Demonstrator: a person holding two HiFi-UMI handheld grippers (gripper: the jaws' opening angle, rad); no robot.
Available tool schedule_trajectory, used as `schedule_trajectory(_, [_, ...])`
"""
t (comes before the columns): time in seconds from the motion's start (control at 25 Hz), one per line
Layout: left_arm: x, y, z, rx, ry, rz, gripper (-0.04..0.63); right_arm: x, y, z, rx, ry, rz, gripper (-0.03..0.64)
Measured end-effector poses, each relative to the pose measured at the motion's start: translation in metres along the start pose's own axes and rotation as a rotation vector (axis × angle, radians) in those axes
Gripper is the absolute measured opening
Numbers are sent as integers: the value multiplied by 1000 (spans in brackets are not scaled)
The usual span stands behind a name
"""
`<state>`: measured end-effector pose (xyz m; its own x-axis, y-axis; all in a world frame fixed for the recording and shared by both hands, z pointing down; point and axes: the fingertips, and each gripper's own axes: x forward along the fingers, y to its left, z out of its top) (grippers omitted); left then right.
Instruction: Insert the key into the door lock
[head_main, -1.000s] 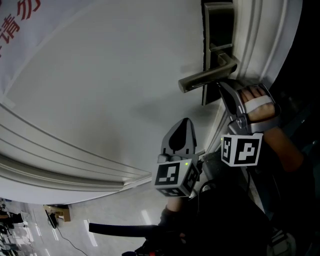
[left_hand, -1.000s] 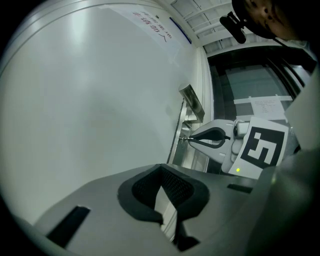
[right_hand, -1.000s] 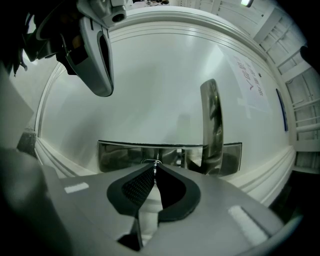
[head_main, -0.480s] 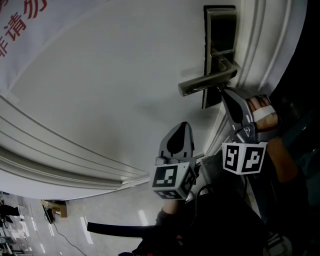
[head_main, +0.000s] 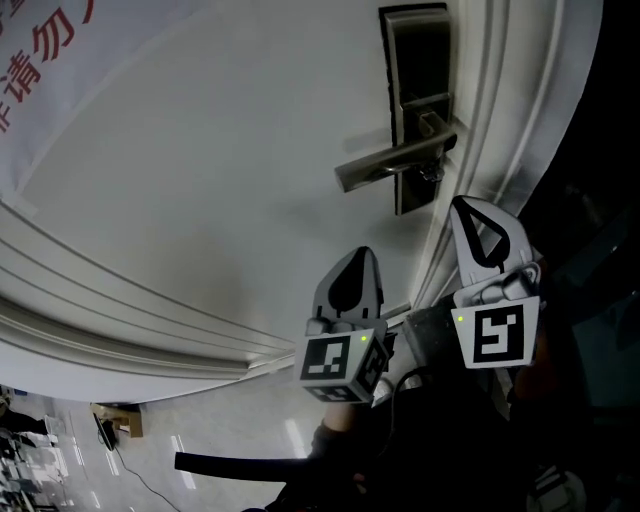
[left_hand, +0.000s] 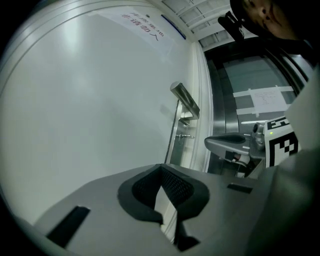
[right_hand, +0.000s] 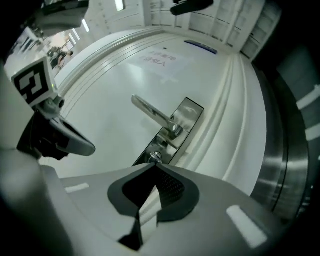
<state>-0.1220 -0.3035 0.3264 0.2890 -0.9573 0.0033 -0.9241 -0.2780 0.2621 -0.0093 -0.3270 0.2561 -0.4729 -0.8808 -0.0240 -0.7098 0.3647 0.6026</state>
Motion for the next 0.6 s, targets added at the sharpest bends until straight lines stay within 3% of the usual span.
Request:
schedule_trajectory(0.28, [1,-11,-6,1,19,-4,0,-7,10,-6,201,-31,40,0])
schedule_trajectory(0.6, [2,-22,-6,24,18,-35,0,-7,17,-16,183,-1,69,0])
